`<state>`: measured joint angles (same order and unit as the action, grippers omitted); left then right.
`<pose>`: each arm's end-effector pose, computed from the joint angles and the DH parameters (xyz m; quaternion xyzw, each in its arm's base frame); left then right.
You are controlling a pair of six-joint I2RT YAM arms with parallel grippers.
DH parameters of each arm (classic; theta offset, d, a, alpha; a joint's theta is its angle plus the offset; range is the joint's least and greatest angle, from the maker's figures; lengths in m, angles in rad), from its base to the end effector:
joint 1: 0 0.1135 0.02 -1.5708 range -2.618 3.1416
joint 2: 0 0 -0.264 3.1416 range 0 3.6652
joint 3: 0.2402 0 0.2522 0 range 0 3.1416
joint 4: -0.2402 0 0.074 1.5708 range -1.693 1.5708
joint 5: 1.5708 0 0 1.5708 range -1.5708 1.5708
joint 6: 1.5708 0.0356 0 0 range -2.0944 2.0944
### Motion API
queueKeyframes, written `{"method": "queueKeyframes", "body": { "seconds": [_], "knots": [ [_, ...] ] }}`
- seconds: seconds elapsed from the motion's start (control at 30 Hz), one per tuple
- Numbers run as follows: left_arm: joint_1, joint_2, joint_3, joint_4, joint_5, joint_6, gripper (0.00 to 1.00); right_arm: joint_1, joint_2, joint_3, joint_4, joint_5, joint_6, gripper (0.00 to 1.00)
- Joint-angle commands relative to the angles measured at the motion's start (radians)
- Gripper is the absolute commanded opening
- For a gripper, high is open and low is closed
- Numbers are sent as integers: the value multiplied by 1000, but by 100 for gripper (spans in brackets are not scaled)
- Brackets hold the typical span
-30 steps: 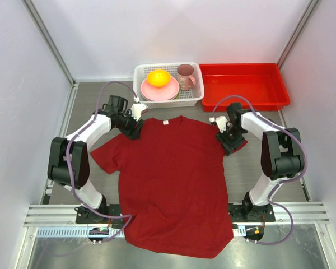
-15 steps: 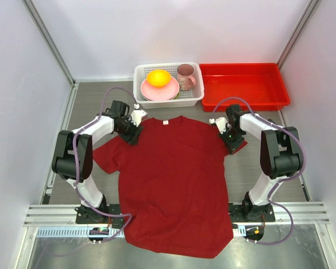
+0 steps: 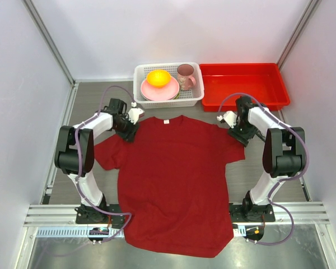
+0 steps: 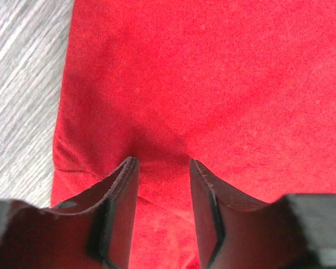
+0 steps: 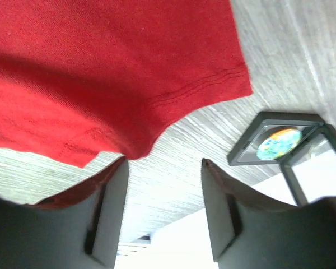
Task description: Pin the brooch onto the clothing
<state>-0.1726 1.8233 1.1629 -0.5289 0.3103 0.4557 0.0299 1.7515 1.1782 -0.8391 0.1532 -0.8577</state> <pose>0.3492 -0.0719 0.1661 0.3276 0.9135 -0.1238 0.2068 0.3230 0.0042 0.1829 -0.4213 0.9003 -0.1016 0.0415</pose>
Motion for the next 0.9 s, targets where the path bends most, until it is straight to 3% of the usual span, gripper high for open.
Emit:
{"method": "queueKeyframes", "body": {
  "seconds": [0.0, 0.33, 0.57, 0.77, 0.87],
  "knots": [
    [54, -93, 32, -29, 59, 11, 50, 2, -41, 92, -99, 2, -52, 63],
    [255, -128, 69, -207, 72, 113, 54, 33, -44, 147, -114, -250, 178, 62],
    [346, -102, 28, -252, -40, 201, 52, 38, -3, 75, -26, -245, 224, 58],
    [349, -18, 9, -235, -137, 224, 56, 39, 62, 21, 72, -202, 233, 54],
    [346, 37, 32, -215, -163, 201, 51, 41, 95, 17, 104, -181, 236, 53]
  ]
}}
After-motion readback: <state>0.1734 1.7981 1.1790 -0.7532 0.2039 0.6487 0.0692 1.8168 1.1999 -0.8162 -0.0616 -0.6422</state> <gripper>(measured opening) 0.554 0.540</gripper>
